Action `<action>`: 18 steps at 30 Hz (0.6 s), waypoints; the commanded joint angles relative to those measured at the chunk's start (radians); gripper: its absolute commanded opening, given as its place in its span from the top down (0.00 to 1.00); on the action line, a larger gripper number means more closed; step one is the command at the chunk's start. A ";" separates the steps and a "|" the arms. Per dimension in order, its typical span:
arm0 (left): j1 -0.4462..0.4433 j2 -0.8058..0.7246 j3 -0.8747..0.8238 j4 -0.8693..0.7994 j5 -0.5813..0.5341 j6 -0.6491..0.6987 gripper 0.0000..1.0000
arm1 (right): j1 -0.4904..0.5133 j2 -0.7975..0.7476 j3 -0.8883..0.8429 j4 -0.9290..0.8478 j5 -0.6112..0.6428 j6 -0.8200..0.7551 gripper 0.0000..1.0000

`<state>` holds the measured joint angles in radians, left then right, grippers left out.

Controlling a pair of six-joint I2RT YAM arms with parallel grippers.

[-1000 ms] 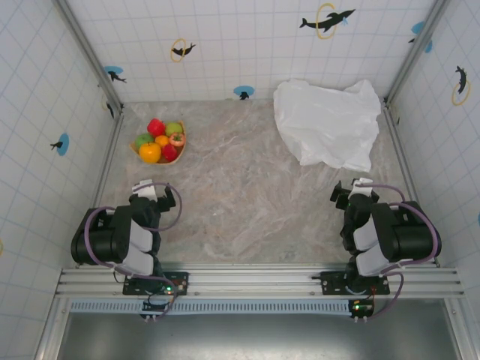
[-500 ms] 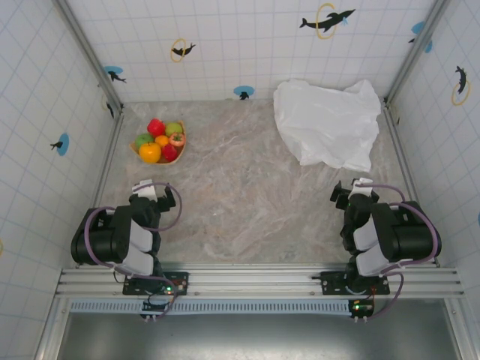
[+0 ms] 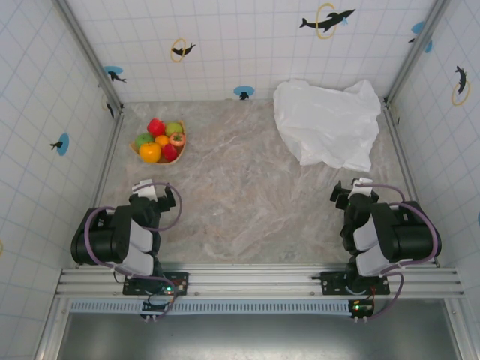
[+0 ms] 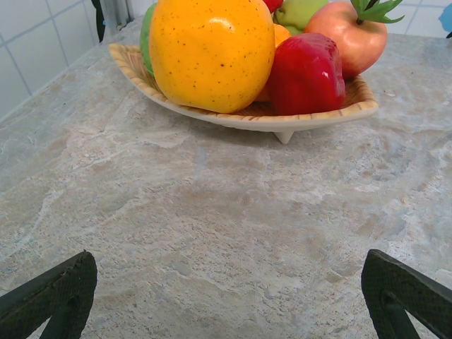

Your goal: Place the fruits into the plastic bag

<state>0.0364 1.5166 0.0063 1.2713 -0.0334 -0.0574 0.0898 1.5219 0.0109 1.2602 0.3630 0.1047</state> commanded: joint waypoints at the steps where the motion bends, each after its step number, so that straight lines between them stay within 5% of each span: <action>1: 0.008 -0.007 -0.008 0.010 0.017 -0.019 0.02 | 0.008 -0.024 -0.042 0.046 0.033 -0.001 0.00; 5: 0.008 -0.110 -0.013 -0.055 -0.035 -0.039 0.02 | 0.067 -0.136 -0.042 -0.017 0.089 -0.072 0.00; 7: 0.008 -0.213 -0.006 -0.156 -0.115 -0.069 0.02 | 0.080 -0.241 0.013 -0.216 0.136 -0.047 0.00; 10: 0.008 -0.364 0.025 -0.319 -0.254 -0.232 0.02 | 0.069 -0.376 0.047 -0.310 0.166 0.021 0.00; 18: 0.008 -0.604 0.325 -0.939 -0.182 -0.621 0.02 | 0.065 -0.639 0.253 -0.677 0.120 0.067 0.00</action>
<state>0.0402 0.9443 0.2184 0.6312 -0.2375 -0.4728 0.1574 0.9367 0.2020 0.7349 0.4953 0.1398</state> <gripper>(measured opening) 0.979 0.997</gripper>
